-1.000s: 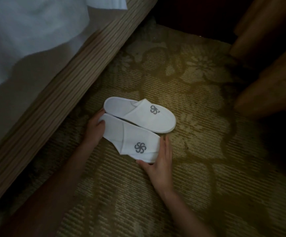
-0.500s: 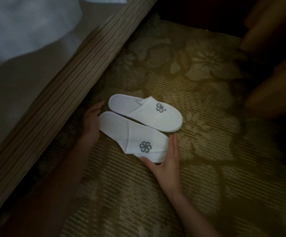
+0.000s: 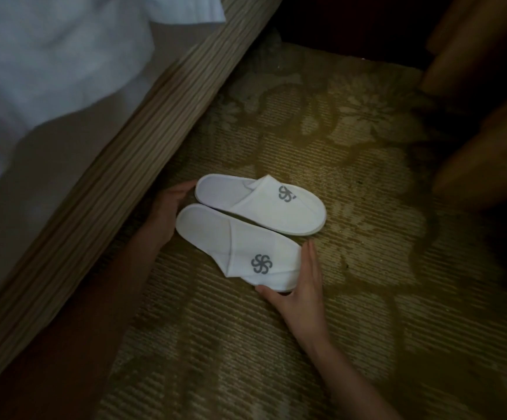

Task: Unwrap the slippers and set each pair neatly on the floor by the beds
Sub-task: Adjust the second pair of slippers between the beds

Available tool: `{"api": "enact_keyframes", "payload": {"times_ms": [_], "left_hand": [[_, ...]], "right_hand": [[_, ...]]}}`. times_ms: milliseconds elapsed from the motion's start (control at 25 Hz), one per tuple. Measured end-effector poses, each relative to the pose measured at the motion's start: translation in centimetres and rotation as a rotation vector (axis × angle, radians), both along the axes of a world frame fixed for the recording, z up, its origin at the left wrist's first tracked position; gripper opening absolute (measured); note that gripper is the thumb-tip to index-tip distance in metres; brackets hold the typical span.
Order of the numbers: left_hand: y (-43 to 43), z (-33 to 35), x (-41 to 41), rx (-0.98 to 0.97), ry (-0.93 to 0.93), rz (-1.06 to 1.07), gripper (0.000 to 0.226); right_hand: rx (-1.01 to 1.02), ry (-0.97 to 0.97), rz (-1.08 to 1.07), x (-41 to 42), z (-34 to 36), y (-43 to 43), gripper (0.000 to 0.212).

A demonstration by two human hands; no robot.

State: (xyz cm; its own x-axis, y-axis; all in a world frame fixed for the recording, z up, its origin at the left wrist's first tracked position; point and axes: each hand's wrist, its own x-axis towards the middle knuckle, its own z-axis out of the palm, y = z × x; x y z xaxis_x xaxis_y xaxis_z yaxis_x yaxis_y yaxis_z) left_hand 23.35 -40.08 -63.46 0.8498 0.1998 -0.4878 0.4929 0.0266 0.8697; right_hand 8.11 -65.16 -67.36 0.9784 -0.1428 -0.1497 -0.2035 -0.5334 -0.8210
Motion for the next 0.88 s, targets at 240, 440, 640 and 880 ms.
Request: {"api": "enact_keyframes", "payload": {"times_ms": [240, 440, 640, 880], "left_hand": [[-0.8, 1.2, -3.2, 0.028, -0.064, 0.175, 0.031], [-2.4, 3.0, -4.2, 0.218, -0.137, 0.045, 0.037], [-4.4, 9.0, -5.3, 0.226, -0.171, -0.04, 0.035], [-7.6, 27.8, -13.7, -0.018, -0.112, 0.028, 0.023]], "right_hand": [[0.112, 0.039, -0.158, 0.1, 1.5, 0.1, 0.105], [0.047, -0.047, -0.103, 0.5, 3.8, 0.8, 0.084], [0.1, -0.016, -0.039, 0.4, 11.4, 0.7, 0.068], [0.157, 0.033, 0.032, -3.9, 30.6, 1.4, 0.039]]}}
